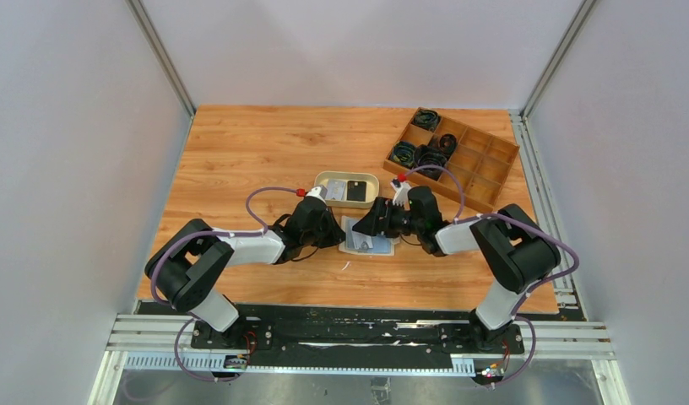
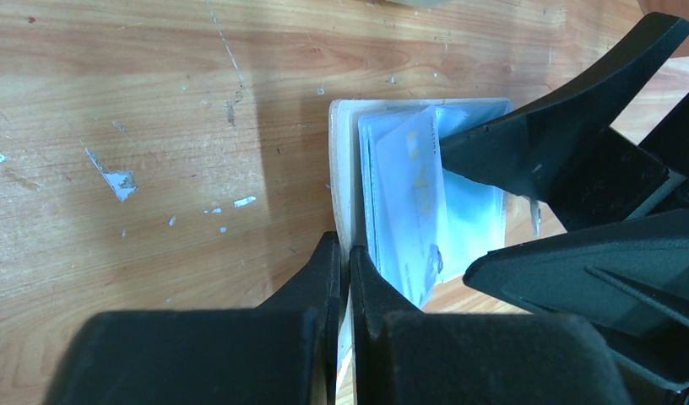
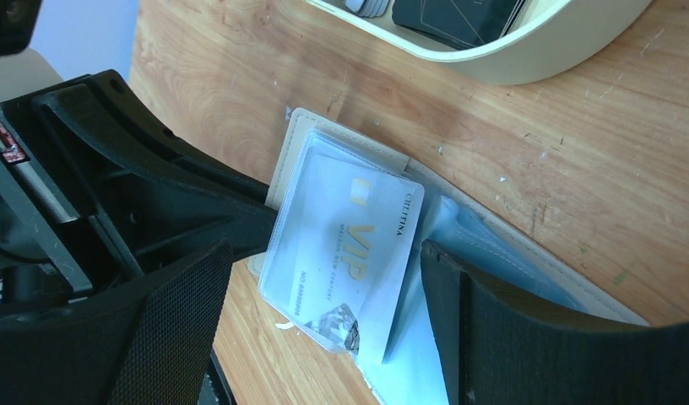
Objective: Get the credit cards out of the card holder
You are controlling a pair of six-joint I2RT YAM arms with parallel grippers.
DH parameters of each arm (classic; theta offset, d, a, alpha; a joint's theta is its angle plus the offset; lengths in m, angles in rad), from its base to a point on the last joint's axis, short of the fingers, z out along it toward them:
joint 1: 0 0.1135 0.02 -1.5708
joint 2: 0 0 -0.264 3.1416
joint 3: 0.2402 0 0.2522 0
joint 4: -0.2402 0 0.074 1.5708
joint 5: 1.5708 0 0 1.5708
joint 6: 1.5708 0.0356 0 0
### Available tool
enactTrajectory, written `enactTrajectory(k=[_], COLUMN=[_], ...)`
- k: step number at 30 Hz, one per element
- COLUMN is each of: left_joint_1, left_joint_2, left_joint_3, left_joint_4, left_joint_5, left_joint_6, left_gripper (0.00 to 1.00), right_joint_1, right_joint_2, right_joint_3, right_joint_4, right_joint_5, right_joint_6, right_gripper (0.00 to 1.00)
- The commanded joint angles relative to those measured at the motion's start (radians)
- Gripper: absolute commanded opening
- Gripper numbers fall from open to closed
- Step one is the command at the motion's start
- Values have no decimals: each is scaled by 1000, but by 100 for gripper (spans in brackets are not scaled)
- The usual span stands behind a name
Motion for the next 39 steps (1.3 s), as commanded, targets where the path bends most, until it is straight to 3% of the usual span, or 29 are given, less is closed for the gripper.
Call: enactTrajectory(k=[1, 13, 20, 26, 30, 33, 39], left_joint_1=[-6, -6, -6, -6, -6, -6, -6], left_joint_2=[20, 23, 23, 24, 26, 27, 25], left_joint_3=[-19, -20, -22, -18, -16, -16, -13], left_joint_4=[-89, -90, -91, -95, -96, -96, -102], left_joint_5=[-52, -56, -58, -60, -60, -60, -61], left_joint_6=[43, 43, 40, 43, 43, 41, 46], left_gripper=[0, 0, 0, 0, 0, 0, 0], right_joint_1=[-27, -69, -68, -69, -71, -71, -66], right_joint_2=[65, 169, 141, 145, 227, 354, 393], right_joint_3=[-70, -115, -86, -110, -142, -153, -137], right_joint_4=[53, 303, 234, 309, 533, 839, 881], right_joint_5=[-44, -223, -296, -326, -340, -339, -321], right_joint_6=[85, 336, 366, 416, 530, 703, 713], right_gripper=[86, 83, 81, 81, 81, 78, 77])
